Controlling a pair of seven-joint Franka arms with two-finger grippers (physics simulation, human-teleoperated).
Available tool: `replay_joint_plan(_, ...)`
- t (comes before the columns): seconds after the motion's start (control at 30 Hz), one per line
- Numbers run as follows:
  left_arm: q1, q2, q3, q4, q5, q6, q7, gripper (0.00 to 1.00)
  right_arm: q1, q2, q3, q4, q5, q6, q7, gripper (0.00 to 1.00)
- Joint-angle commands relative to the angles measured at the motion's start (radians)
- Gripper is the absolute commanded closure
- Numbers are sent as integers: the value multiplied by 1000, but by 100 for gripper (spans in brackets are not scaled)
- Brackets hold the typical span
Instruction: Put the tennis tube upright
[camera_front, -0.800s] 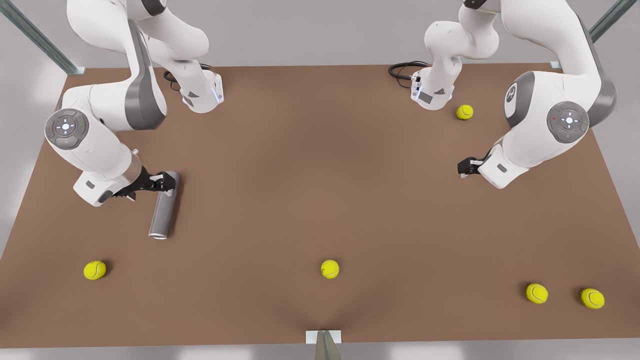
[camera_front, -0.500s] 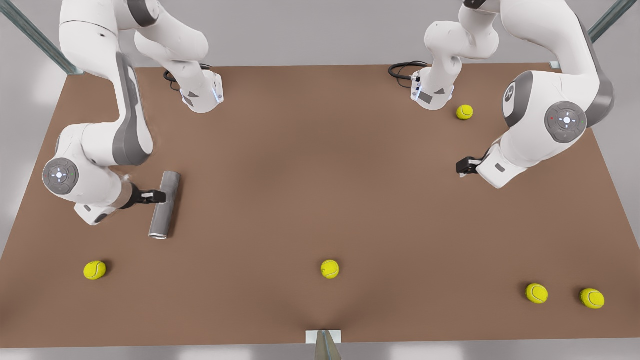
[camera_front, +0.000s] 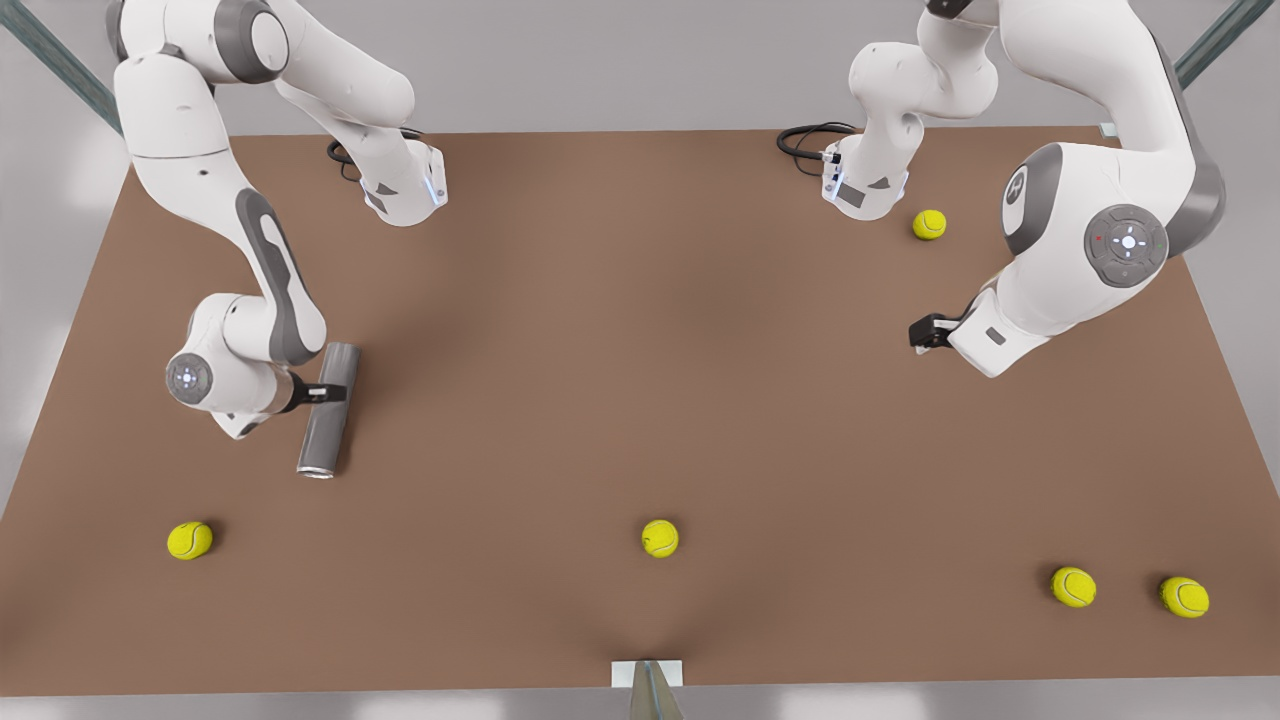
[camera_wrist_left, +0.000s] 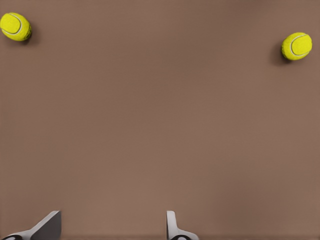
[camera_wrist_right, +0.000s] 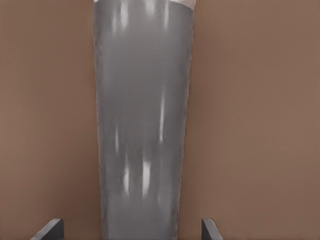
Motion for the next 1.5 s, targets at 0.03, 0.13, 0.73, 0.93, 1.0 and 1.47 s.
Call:
replay_joint_plan(0.03,2,0,0,0,-2,0,0,0,-5,0,0,-30,-3,36,4,0)
replay_joint_plan(0.13,2,1,0,0,-2,0,0,0,-12,-2,0,-77,-4,79,4,0)
replay_joint_plan(0.73,2,8,-1,-3,-3,-5,0,0,-5,29,-2,-110,-4,200,21,0)
replay_joint_plan(0.93,2,14,-1,-3,-3,-5,0,0,-5,43,-2,-111,-9,200,18,9)
replay_joint_plan(1.0,2,14,-1,-3,-3,-5,0,0,-5,44,-2,-110,-9,200,18,22)
replay_joint_plan(1.47,2,20,0,-3,-3,-9,-2,0,-10,52,-2,-113,-9,196,12,21)
